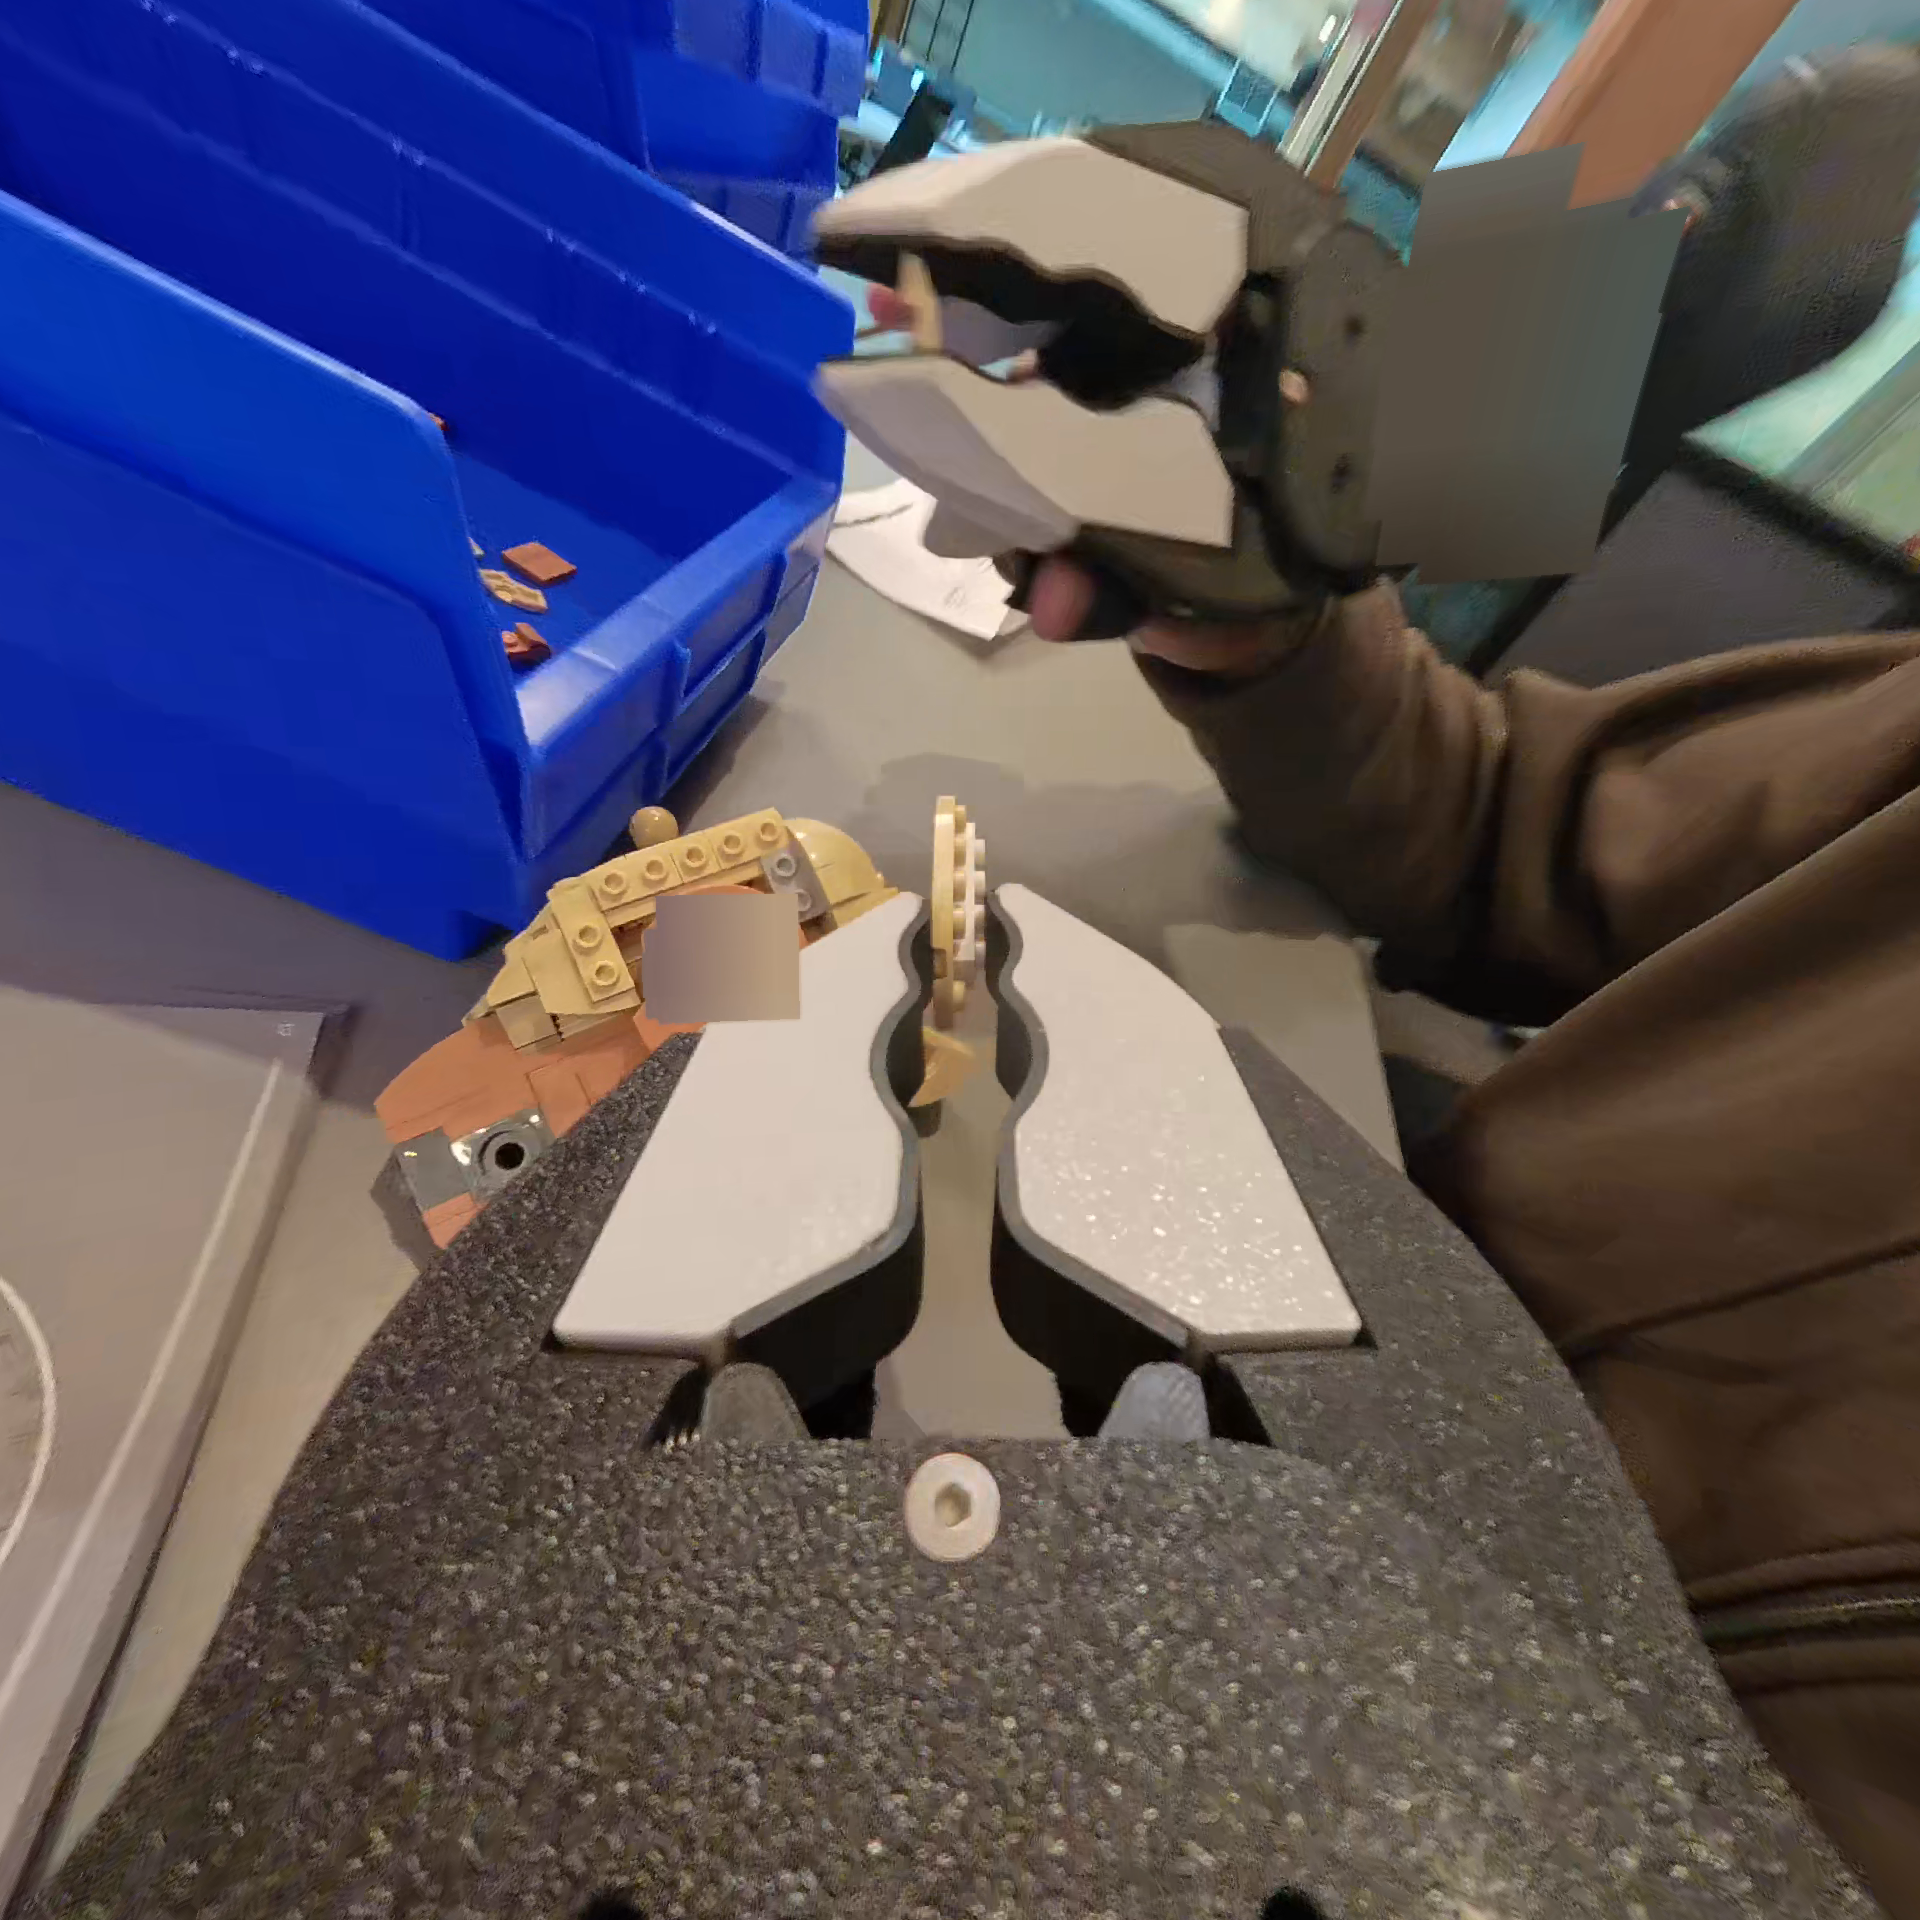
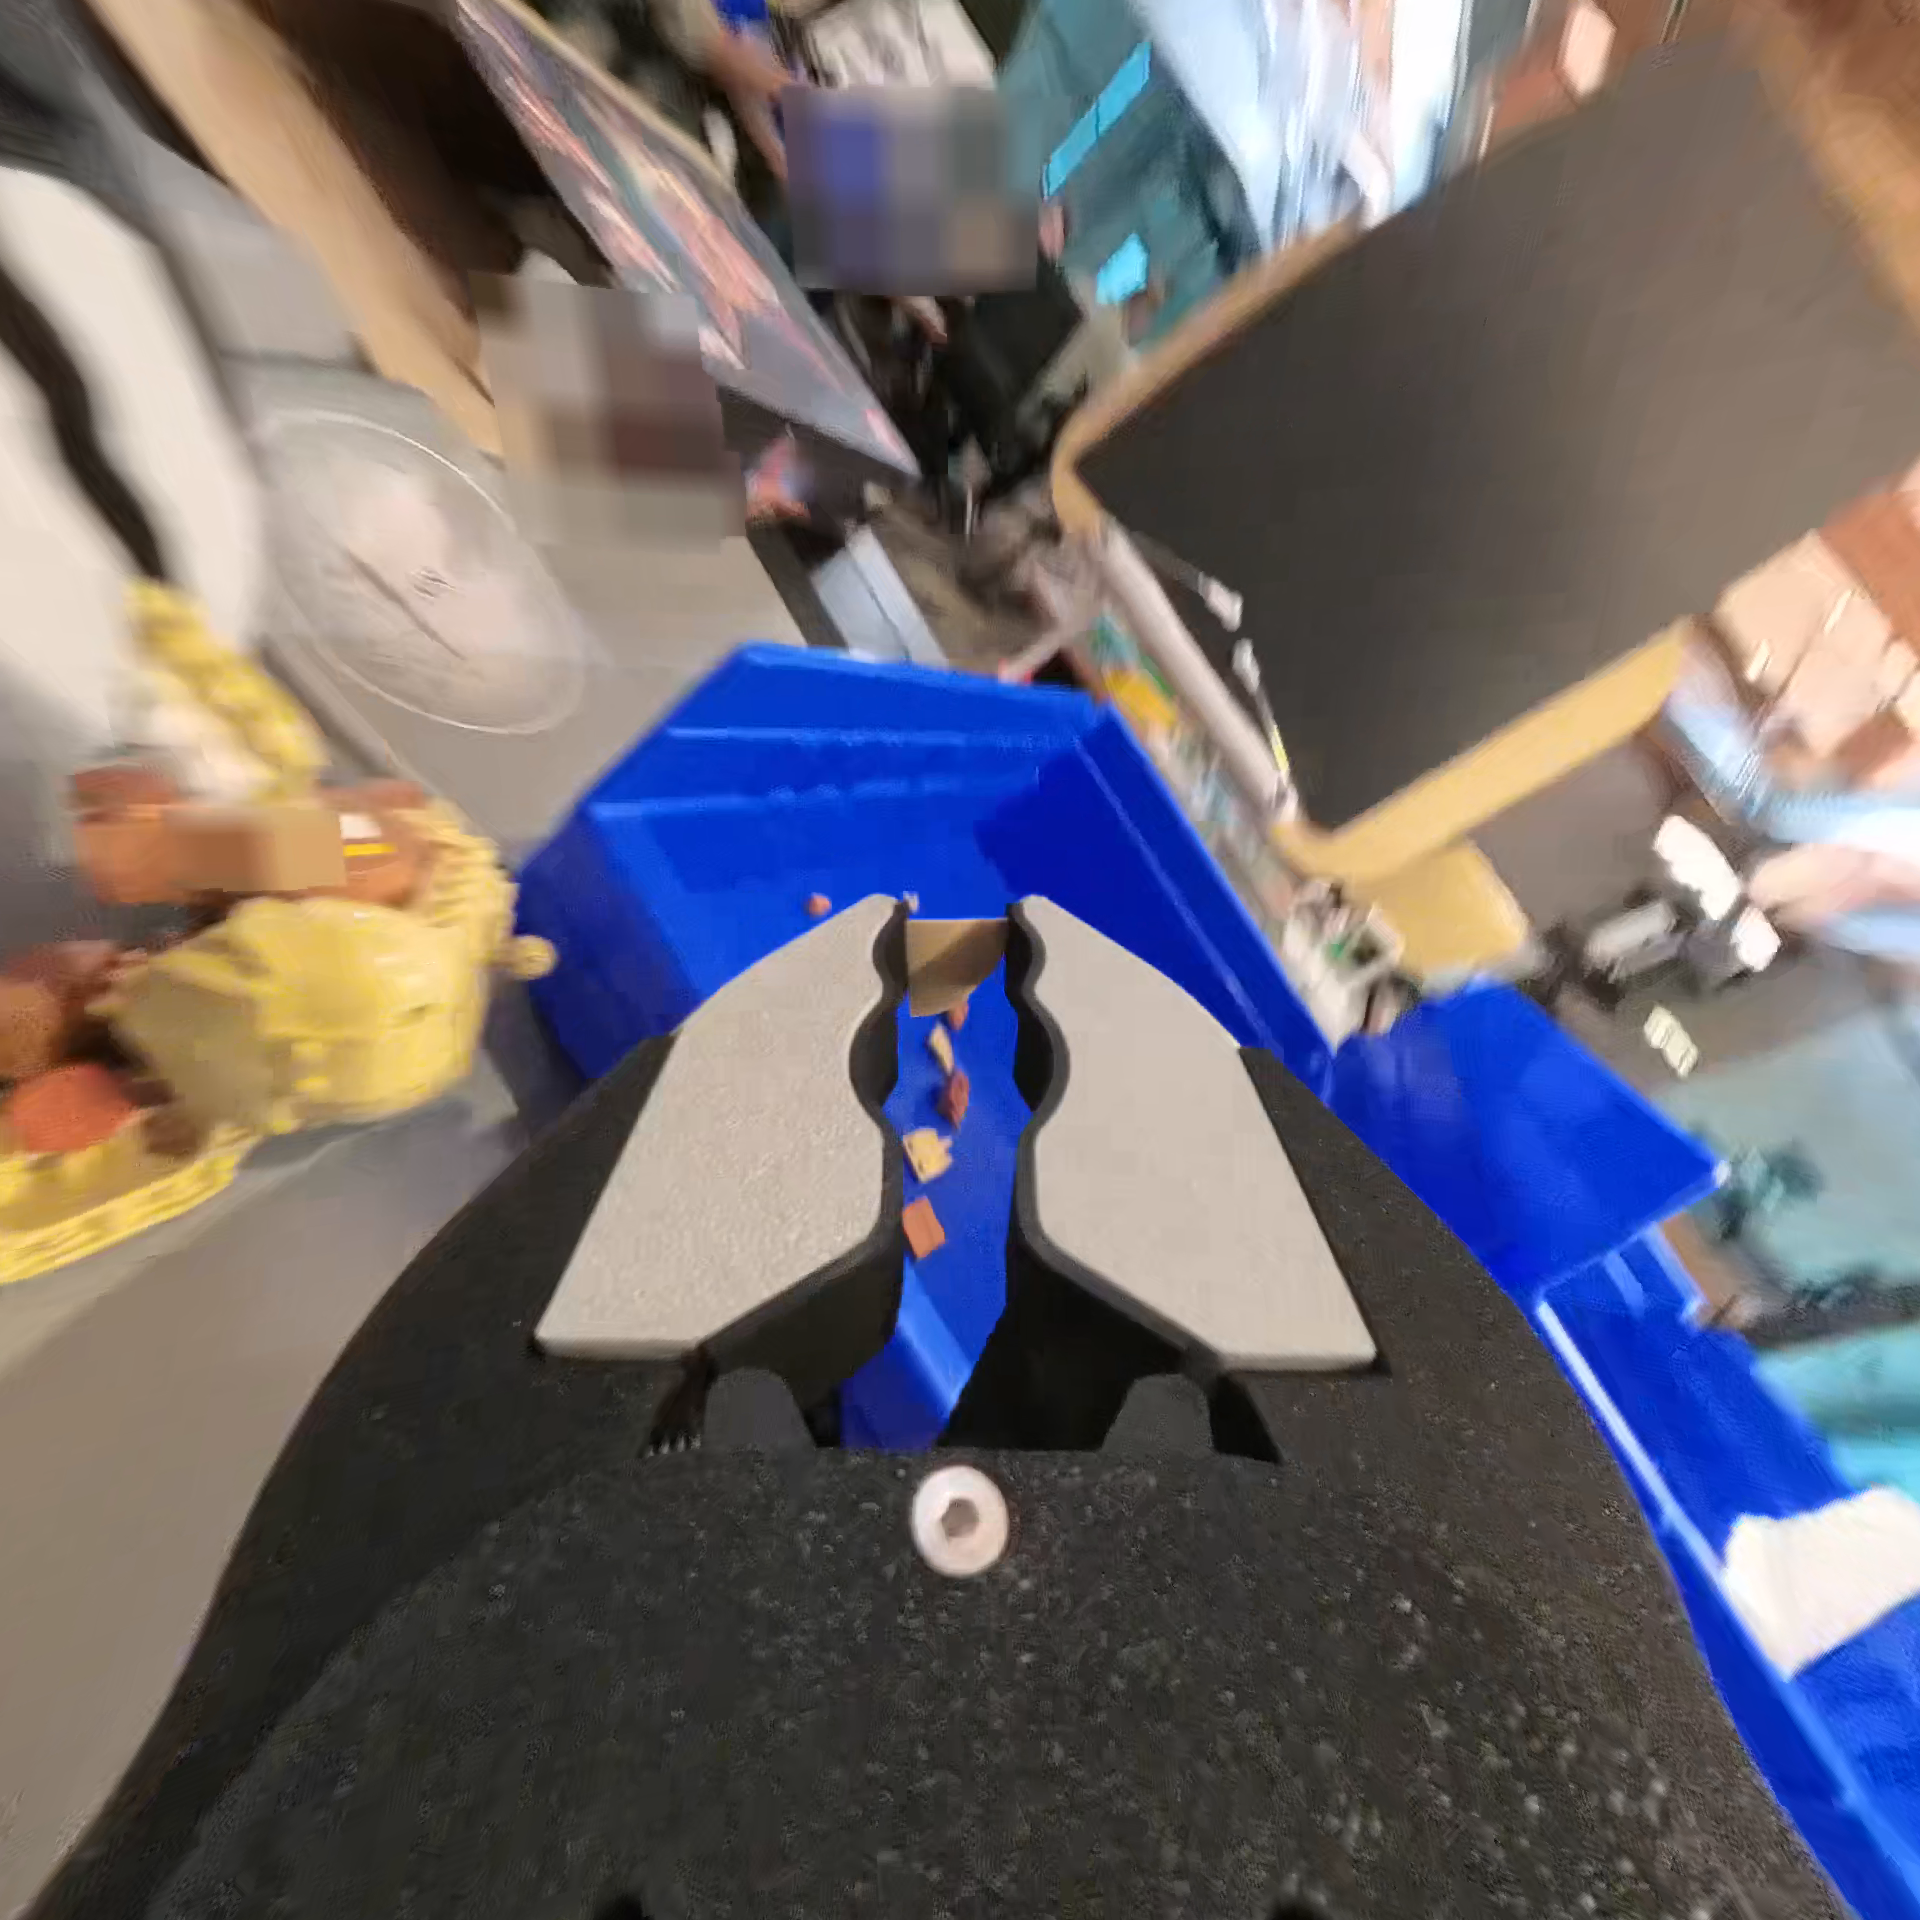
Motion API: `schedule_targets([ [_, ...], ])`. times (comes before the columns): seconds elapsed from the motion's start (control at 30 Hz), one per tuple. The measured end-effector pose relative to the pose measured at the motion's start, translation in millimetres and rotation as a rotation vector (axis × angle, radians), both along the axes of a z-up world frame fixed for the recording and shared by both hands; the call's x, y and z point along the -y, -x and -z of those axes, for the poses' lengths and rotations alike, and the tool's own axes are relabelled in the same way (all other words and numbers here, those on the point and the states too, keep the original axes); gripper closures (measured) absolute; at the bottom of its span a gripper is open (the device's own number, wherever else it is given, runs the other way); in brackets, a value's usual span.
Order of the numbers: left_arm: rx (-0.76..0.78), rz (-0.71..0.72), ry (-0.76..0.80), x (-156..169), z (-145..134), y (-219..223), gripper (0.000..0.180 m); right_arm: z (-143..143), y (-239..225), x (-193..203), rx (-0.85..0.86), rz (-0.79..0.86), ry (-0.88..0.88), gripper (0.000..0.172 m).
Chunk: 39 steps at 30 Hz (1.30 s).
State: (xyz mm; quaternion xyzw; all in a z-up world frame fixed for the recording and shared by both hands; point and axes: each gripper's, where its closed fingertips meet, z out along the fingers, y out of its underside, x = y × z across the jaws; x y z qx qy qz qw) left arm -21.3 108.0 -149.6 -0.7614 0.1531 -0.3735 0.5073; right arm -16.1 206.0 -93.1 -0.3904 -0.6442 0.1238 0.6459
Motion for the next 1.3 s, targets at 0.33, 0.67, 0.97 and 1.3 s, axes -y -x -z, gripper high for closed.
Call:
schedule_targets([
  [0.33,0.146,-0.017,-0.036,-3,-16,14,0.172,35,22,-30,0.175,0.087,0.364,0.144],
  [0.67,-0.119,0.045,-0.222,5,-17,4,0.172,42,-3,89,0.276,-0.528,0.407,0.144],
  [0.97,-0.321,0.208,-0.275,22,0,-18,0.172,61,-11,115,0.324,-0.62,0.379,0.148],
  [1.3,-0.378,0.24,-0.227,24,11,-19,0.172,65,-11,119,0.317,-0.629,0.27,0.162],
])
